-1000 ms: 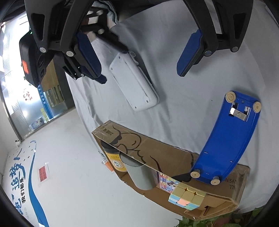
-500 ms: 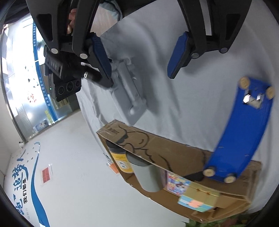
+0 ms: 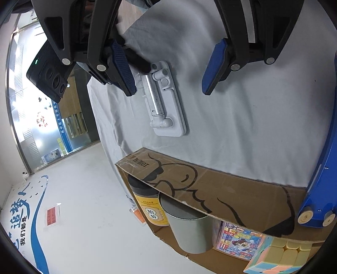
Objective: Organize rigid objects
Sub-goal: 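Carry the phone stand in the left gripper and set it in the box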
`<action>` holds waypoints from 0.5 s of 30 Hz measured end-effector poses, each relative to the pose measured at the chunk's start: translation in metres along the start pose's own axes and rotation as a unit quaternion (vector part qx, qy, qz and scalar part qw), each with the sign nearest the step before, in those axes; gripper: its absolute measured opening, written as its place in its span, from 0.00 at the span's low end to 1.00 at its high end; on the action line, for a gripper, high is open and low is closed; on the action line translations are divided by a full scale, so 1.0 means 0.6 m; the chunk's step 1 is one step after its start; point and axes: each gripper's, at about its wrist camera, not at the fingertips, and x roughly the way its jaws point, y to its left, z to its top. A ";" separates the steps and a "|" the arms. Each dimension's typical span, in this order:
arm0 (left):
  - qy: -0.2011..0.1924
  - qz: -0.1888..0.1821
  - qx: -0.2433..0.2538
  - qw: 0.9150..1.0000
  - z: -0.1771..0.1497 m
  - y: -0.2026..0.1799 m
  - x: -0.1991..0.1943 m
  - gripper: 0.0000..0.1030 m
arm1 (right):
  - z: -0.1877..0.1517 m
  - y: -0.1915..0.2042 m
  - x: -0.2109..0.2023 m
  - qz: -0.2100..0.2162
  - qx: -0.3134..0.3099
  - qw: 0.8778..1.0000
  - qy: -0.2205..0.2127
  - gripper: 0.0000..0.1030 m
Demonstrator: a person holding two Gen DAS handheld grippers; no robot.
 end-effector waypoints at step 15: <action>0.005 0.002 0.002 1.000 -0.005 0.028 -0.025 0.29 | 0.000 0.051 0.033 0.093 0.096 0.990 0.045 0.65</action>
